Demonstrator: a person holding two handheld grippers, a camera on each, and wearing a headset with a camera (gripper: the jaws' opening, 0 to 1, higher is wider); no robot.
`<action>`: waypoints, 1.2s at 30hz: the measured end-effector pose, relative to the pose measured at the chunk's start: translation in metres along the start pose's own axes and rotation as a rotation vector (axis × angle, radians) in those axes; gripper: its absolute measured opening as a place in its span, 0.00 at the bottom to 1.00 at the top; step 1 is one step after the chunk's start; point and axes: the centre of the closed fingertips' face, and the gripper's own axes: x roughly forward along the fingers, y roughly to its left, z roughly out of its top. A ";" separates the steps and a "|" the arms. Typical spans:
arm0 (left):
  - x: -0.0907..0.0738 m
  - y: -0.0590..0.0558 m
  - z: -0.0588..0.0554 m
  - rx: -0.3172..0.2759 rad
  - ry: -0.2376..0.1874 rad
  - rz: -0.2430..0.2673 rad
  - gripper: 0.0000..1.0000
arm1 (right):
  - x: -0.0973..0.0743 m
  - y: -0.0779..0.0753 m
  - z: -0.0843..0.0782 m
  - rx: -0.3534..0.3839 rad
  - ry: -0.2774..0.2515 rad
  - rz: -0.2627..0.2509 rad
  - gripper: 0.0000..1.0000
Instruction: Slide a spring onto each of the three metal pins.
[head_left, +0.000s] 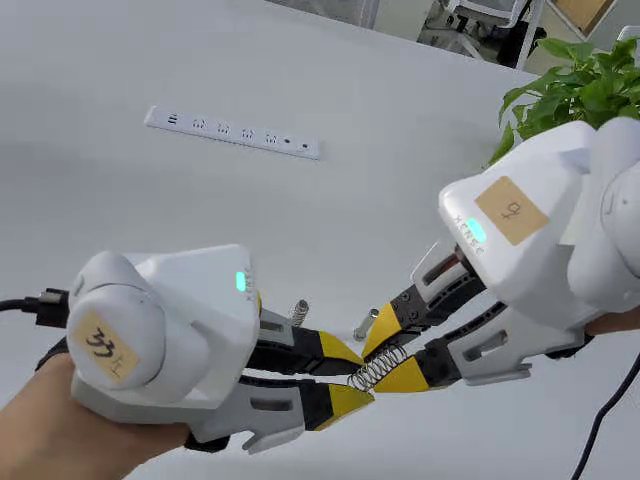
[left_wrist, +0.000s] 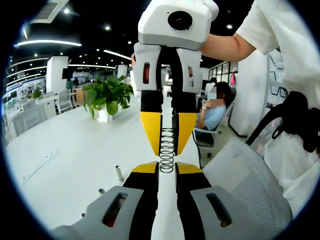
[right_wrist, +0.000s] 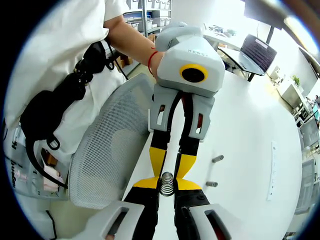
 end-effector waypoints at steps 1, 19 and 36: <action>-0.001 0.001 0.000 0.001 -0.002 0.004 0.10 | 0.000 0.000 0.000 0.001 -0.001 0.000 0.06; -0.022 0.015 -0.010 -0.021 0.007 0.084 0.29 | -0.014 -0.009 -0.001 0.025 -0.007 -0.042 0.06; -0.060 0.037 -0.032 -0.045 0.043 0.193 0.47 | -0.034 -0.030 -0.024 0.101 0.006 -0.110 0.06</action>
